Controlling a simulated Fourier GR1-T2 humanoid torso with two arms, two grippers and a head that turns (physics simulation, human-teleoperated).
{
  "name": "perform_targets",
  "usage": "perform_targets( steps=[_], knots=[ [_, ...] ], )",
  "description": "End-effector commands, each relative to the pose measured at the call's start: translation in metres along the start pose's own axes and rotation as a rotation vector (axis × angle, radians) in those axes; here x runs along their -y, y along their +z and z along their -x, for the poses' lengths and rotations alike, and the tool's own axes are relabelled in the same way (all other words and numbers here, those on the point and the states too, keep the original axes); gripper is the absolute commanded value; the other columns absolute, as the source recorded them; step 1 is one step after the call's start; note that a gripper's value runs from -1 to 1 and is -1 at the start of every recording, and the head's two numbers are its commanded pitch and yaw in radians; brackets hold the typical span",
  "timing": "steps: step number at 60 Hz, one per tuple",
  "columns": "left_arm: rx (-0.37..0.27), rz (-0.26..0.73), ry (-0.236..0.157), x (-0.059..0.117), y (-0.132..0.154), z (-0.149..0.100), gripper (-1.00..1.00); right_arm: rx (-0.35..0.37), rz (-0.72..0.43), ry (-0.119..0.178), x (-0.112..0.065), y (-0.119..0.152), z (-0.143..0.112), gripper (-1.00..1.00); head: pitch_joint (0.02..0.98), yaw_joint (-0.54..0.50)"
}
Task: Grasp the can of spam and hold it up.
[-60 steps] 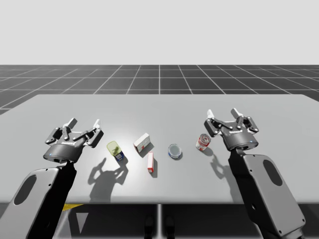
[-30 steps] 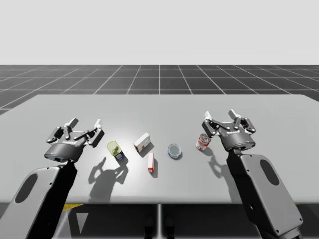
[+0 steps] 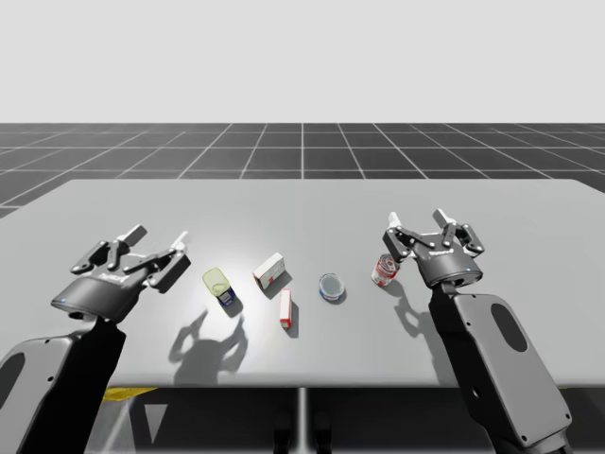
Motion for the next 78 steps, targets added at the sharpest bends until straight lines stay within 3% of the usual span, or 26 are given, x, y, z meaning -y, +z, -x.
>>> perform_targets(
  steps=[1, 8, 11, 19, 28, 36, 53, 60, 65, 78],
  knots=[
    [-0.052, 0.084, -0.003, 0.004, 0.02, -0.004, -1.0, 0.0, 0.006, -0.007, 0.002, 0.0, 0.0, -1.0, 0.828, 0.33],
    [-0.031, 0.146, -0.024, -0.002, 0.034, 0.0, -1.0, 0.0, 0.008, -0.011, 0.003, 0.0, -0.001, -1.0, 0.827, 0.33],
    [-0.042, 0.176, -0.01, -0.004, 0.041, 0.002, -1.0, 0.0, 0.008, -0.012, 0.003, 0.0, -0.001, -1.0, 0.828, 0.33],
    [-0.058, 0.246, -0.037, -0.012, 0.058, 0.012, -1.0, 0.002, 0.012, -0.02, 0.004, 0.0, -0.002, -1.0, 0.828, 0.33],
    [-0.114, 0.329, -0.06, -0.021, 0.072, 0.038, -1.0, 0.002, 0.015, -0.026, 0.006, 0.0, -0.003, -1.0, 0.828, 0.32],
    [-0.181, 0.37, -0.039, -0.025, 0.076, 0.067, -1.0, 0.002, 0.016, -0.029, 0.006, 0.0, -0.003, -1.0, 0.83, 0.32],
    [-0.246, 0.405, 0.008, -0.02, 0.065, 0.1, -1.0, 0.006, 0.017, -0.032, 0.008, -0.001, -0.003, -1.0, 0.829, 0.33],
    [-0.255, 0.416, 0.004, -0.014, 0.055, 0.106, -1.0, 0.011, 0.018, -0.033, 0.009, -0.001, -0.003, -1.0, 0.83, 0.33],
    [-0.261, 0.411, -0.02, -0.009, 0.047, 0.11, -1.0, 0.02, 0.026, -0.026, 0.01, -0.001, -0.004, -1.0, 0.829, 0.33],
    [-0.274, 0.382, -0.013, -0.002, 0.024, 0.117, -1.0, 0.021, 0.028, -0.024, 0.01, -0.002, -0.004, -1.0, 0.83, 0.32]
  ],
)
